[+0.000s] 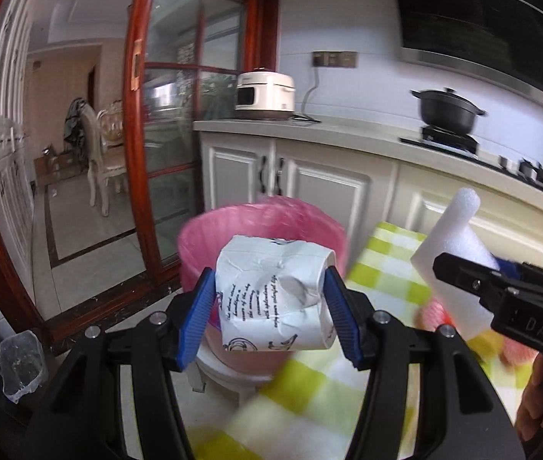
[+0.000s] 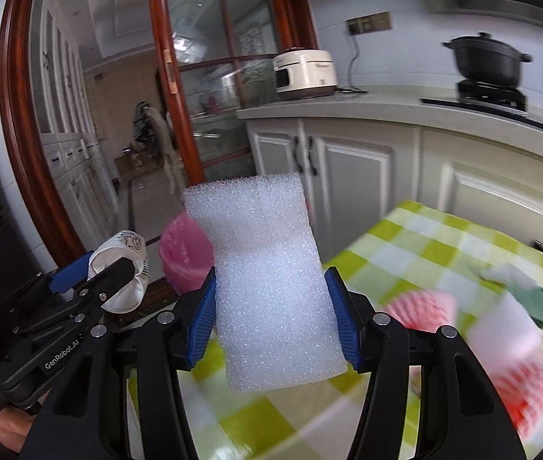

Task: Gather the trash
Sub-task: 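Carry cup and foam block to the pink bin and open both grippers, then move both grippers back over the table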

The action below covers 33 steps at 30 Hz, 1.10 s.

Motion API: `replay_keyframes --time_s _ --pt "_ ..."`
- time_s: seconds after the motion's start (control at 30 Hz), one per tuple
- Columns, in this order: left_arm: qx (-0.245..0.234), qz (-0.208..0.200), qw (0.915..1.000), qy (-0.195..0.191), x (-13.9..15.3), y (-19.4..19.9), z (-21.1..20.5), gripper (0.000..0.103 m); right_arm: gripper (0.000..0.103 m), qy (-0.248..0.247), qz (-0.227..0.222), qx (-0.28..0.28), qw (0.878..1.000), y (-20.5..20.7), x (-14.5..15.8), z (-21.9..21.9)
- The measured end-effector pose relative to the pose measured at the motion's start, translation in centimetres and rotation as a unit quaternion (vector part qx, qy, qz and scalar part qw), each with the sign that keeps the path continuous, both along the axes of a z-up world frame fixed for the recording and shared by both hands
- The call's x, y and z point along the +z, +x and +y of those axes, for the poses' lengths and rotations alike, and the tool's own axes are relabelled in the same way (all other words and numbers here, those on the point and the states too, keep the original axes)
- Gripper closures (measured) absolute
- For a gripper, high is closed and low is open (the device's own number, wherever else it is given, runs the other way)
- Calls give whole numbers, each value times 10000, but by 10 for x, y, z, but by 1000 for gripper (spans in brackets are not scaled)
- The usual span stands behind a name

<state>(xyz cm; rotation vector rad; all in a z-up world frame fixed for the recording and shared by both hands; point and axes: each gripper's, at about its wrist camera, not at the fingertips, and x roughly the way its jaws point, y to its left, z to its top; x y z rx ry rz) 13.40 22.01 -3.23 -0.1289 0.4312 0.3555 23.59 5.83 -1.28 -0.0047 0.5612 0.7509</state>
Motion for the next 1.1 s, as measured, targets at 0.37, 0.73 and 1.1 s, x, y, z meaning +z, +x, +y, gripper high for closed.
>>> replay_keyframes --time_s 0.37,0.73,1.1 --pt "230 -75 9997 -53 10 79 70 47 49 362 102 659 9971 81 7 74" --pt "205 71 9992 -349 -18 135 112 46 40 589 484 874 9933 140 -13 108" --pt "579 51 9979 -295 -23 115 104 29 24 987 406 444 9933 128 -1 54"
